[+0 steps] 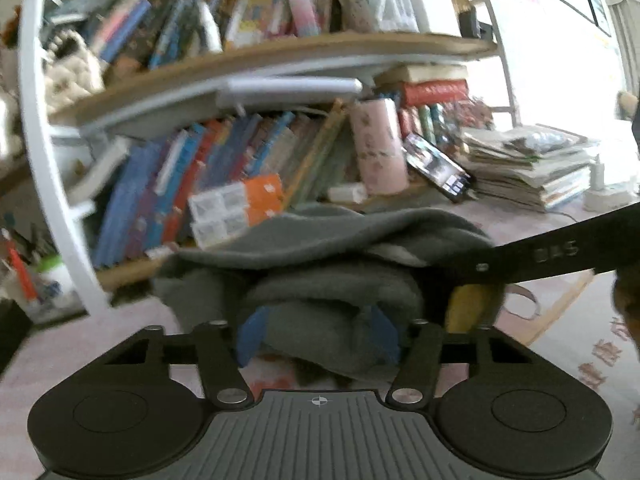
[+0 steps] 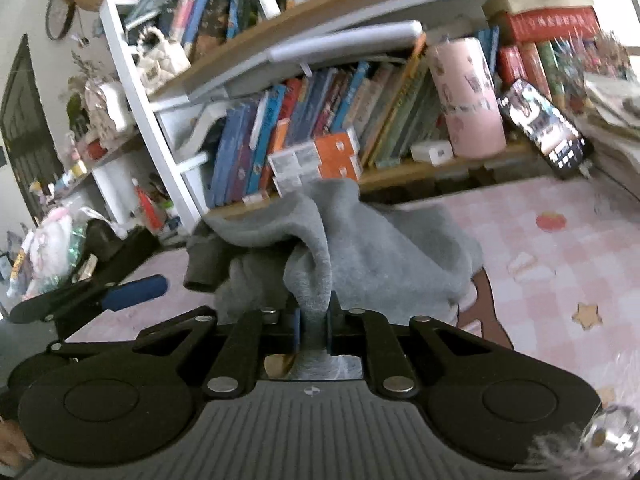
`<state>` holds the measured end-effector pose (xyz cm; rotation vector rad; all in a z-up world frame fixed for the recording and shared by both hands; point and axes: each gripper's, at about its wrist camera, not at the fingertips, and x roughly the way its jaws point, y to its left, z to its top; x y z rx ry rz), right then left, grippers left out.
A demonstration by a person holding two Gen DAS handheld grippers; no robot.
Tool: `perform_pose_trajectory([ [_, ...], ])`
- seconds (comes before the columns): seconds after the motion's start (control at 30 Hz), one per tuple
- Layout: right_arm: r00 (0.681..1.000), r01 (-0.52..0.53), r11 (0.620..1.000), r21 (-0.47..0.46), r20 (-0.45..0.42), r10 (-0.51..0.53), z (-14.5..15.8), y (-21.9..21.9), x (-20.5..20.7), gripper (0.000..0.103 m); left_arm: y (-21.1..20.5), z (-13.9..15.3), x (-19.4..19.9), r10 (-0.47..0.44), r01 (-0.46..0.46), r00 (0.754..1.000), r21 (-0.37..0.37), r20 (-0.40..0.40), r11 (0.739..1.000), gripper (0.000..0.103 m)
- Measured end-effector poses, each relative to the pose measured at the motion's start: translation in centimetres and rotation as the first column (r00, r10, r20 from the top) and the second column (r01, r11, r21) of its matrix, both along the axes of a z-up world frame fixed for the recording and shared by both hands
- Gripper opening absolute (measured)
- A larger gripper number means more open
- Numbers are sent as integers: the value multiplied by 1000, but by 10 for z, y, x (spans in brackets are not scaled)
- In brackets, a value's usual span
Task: Fold clothes
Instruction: 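Grasp the grey sweatshirt with the right tool while the left tool grasps it too, then lift the sweatshirt with both tools and shake it open in the air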
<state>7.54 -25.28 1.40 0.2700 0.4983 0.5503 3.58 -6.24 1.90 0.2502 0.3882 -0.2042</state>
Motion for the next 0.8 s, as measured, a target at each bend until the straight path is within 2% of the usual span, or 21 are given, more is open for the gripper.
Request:
perform_pose_trajectory([
  [0.2, 998, 52, 998, -42, 20, -51, -2, 0, 0, 11, -22, -9, 13, -33, 34, 999, 43, -39, 998, 45],
  [0.3, 997, 77, 995, -60, 26, -76, -3, -1, 1, 12, -33, -14, 20, -56, 60, 997, 91, -49, 994, 44],
  [0.47, 996, 93, 993, -73, 19, -91, -6, -3, 5, 14, -41, -27, 39, -41, 54, 993, 125, -106, 991, 44],
  [0.53, 996, 89, 992, -86, 17, -88, -8, -2, 6, 13, -39, -30, 44, -44, 58, 993, 131, -110, 990, 36],
  [0.6, 996, 87, 992, -89, 24, -86, -7, -2, 6, 11, -30, -27, 50, -44, 57, 993, 109, -114, 992, 14],
  [0.67, 996, 87, 993, -83, 40, -84, -4, -3, 3, 10, -12, -14, 59, -14, 20, 994, 61, -109, 998, 8],
  [0.77, 997, 56, 996, -71, 59, -51, -1, -1, -2, 9, 19, 28, 73, 102, -102, 995, 30, 7, 994, 6],
  [0.8, 997, 36, 997, -69, 64, -31, 1, 2, -5, 9, 30, 48, 75, 129, -128, 991, -23, 38, 991, 2],
])
